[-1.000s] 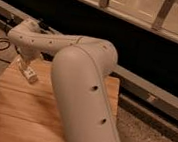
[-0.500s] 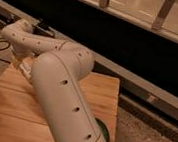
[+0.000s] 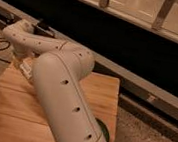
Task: Place the bottle in the ceramic bowl
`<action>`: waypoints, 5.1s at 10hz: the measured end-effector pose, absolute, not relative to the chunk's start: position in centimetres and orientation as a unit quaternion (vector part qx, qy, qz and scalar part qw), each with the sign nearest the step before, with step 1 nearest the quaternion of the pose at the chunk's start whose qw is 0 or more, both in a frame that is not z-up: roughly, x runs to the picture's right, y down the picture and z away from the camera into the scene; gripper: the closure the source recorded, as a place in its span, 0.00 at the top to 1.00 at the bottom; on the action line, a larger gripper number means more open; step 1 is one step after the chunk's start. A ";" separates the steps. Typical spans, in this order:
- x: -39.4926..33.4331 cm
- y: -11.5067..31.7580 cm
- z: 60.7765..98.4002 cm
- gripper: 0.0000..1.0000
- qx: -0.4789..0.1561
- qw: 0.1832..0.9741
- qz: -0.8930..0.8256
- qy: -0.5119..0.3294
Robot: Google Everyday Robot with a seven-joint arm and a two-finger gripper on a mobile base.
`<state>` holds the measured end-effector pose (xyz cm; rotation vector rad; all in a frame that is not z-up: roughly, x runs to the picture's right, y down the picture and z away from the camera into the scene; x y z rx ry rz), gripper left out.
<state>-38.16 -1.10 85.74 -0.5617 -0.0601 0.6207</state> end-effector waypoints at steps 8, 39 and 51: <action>-36.1 -0.4 85.7 0.65 -0.265 0.910 0.317 -0.023; -29.6 -3.7 80.7 0.00 -0.233 0.917 0.324 -0.005; -15.3 -1.2 82.2 0.00 -0.287 0.832 0.471 -0.051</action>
